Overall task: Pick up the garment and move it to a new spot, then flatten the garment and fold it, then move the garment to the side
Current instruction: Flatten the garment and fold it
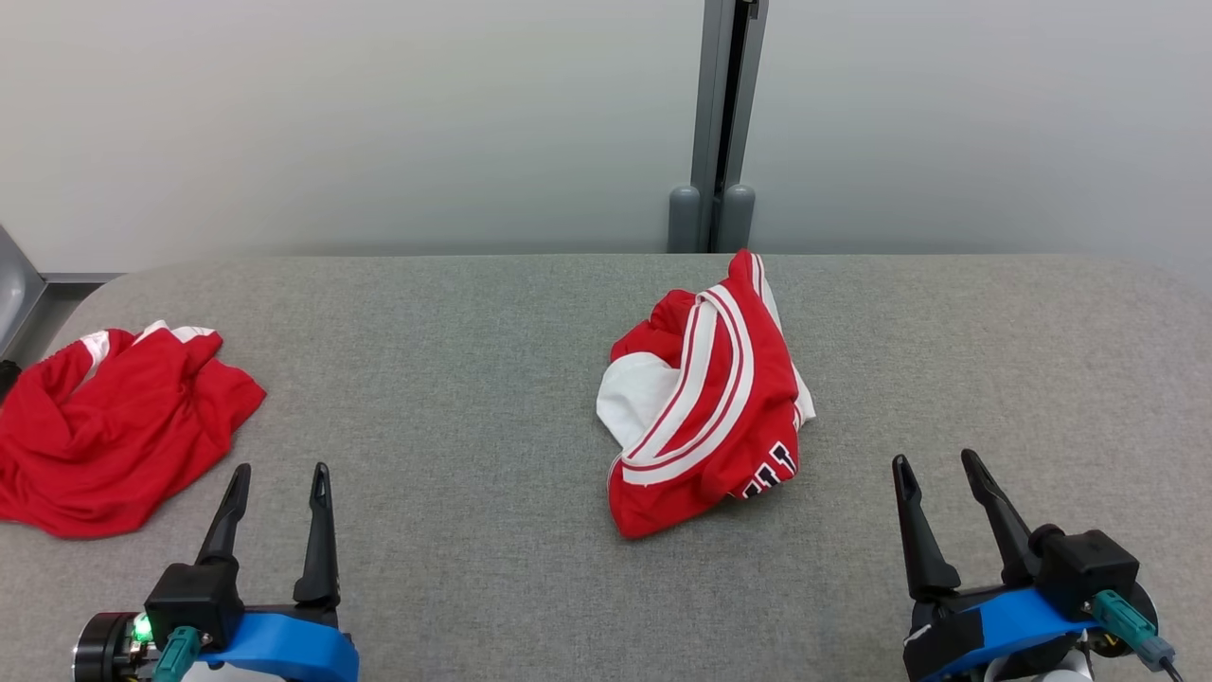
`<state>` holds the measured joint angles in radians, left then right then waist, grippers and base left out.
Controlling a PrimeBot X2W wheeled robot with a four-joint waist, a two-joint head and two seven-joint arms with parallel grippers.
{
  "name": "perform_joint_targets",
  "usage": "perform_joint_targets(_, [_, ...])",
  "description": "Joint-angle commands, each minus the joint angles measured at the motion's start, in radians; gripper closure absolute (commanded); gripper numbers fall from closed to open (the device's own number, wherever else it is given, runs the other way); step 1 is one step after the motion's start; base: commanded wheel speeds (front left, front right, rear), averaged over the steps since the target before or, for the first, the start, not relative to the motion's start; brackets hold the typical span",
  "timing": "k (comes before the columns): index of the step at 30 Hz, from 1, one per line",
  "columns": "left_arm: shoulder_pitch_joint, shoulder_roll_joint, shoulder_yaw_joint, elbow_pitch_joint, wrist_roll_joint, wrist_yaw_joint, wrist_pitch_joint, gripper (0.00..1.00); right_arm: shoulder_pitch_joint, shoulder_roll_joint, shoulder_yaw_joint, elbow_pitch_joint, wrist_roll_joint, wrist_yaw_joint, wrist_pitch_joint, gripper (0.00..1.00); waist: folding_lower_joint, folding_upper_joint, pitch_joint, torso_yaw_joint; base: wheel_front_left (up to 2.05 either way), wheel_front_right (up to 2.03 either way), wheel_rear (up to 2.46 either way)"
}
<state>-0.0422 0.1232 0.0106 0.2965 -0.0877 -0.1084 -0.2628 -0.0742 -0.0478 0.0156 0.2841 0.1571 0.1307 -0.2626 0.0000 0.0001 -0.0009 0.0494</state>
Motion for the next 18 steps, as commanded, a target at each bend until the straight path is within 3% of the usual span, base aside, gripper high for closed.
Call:
perform_joint_targets(1, [-0.004, -0.001, 0.002, 0.003, 0.006, -0.003, -0.003, 0.0, 0.009, -0.005, -0.002, 0.003, -0.001, 0.0, -0.004, 0.0, 0.0, -0.0001, 0.0, 0.001, 0.0, 0.0, 0.0])
perform_joint_targets(10, [-0.006, -0.007, 0.005, 0.002, 0.01, -0.007, -0.003, 0.0, -0.004, -0.005, 0.002, 0.004, 0.002, 0.0, -0.004, 0.0, 0.0, -0.0001, 0.0, 0.007, 0.0, 0.0, 0.0])
perform_joint_targets(18, [-0.022, -0.013, 0.002, 0.006, 0.011, -0.011, -0.003, 0.0, -0.174, -0.005, 0.06, 0.026, -0.053, 0.0, -0.003, 0.0, 0.0, -0.0001, 0.015, 0.015, 0.0, 0.0, 0.0])
